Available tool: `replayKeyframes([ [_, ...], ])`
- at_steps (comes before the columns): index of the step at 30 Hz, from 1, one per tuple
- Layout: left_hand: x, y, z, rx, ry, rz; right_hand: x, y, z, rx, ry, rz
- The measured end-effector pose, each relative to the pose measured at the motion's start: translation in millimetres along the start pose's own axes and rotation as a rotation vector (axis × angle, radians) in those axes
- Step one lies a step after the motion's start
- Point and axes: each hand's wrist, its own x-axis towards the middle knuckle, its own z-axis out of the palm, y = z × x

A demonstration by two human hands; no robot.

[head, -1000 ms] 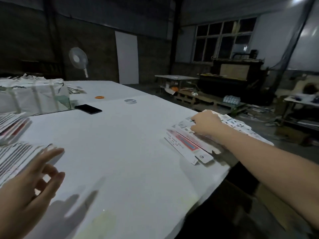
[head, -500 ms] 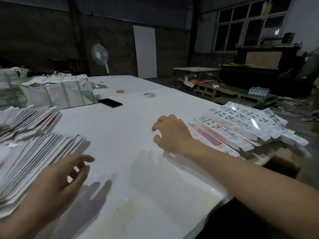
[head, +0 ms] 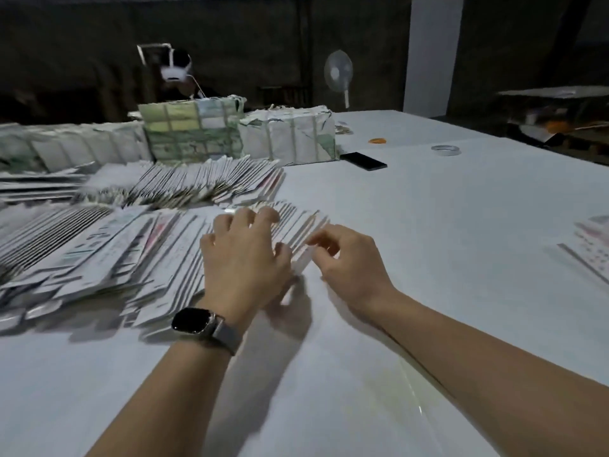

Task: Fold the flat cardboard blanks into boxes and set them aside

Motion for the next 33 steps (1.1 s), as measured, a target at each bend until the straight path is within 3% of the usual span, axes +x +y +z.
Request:
replayKeyframes([
  [4, 3, -18, 5, 0.095, -0.282, -0.212, -3, 5, -4, 0.048, 0.012, 0.003],
  [7, 1, -20, 9, 0.137, -0.379, -0.218, -3, 6, -5, 0.054, 0.001, 0.027],
  [19, 0, -10, 11, -0.064, -0.071, 0.060, -3, 7, -7, 0.147, 0.004, 0.091],
  [22, 0, -7, 7, -0.118, 0.073, 0.127, -3, 7, -7, 0.170, 0.018, 0.088],
  [25, 1, -1, -1, -0.291, 0.290, 0.222, -2, 4, -8, 0.254, 0.049, 0.108],
  [28, -1, 12, -4, -0.529, 0.377, 0.249, 4, -5, -14, 0.352, 0.050, 0.136],
  [30, -6, 23, -4, -0.748, 0.311, 0.200, 7, -12, -19, 0.438, 0.014, 0.179],
  [33, -11, 33, -2, -1.154, 0.073, -0.015, 9, -18, -25, 0.527, -0.035, 0.226],
])
